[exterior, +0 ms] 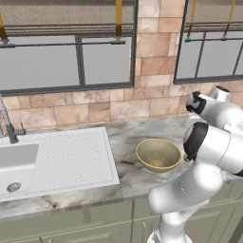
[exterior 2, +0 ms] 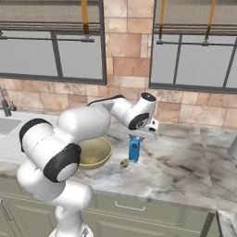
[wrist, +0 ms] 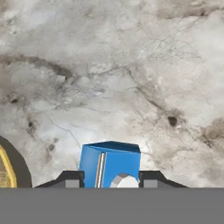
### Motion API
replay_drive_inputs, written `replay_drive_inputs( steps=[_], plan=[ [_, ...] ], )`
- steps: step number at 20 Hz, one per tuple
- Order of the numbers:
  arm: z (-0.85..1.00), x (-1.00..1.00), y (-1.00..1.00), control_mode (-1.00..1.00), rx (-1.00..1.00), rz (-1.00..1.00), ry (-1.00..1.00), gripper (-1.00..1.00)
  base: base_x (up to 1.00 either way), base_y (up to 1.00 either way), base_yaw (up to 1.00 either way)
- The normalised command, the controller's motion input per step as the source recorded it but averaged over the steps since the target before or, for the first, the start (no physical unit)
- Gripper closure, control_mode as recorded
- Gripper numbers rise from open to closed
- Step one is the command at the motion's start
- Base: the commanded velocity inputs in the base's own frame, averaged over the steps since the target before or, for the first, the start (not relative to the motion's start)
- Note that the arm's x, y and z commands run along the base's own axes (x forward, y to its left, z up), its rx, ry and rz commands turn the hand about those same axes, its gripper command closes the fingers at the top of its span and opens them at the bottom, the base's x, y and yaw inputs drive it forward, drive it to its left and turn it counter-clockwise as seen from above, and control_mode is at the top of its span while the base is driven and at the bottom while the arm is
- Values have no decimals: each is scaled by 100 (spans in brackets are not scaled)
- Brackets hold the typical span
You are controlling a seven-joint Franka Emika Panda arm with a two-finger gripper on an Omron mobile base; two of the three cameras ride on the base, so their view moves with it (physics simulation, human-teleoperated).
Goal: Gather the eggs and milk located in the vicinity of the sink area and place them right next to the bowl.
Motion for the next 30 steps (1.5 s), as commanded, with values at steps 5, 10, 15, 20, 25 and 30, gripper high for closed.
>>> replay_drive_inputs(
  steps=[5, 10, 15, 20, 25, 30],
  plan=[
    [0, 3, 38, -100, 0, 0, 0, 100, 0, 0, 0],
    [0, 0, 40, -100, 0, 0, 0, 100, 0, 0, 0],
    [0, 0, 36, -100, 1, 0, 0, 100, 0, 0, 0],
    [0, 0, 7, -100, 0, 0, 0, 100, 0, 0, 0],
    [0, 0, 1, -100, 0, 0, 0, 100, 0, 0, 0],
    [0, 0, 10, -100, 0, 0, 3, 100, 0, 0, 0]
  ],
)
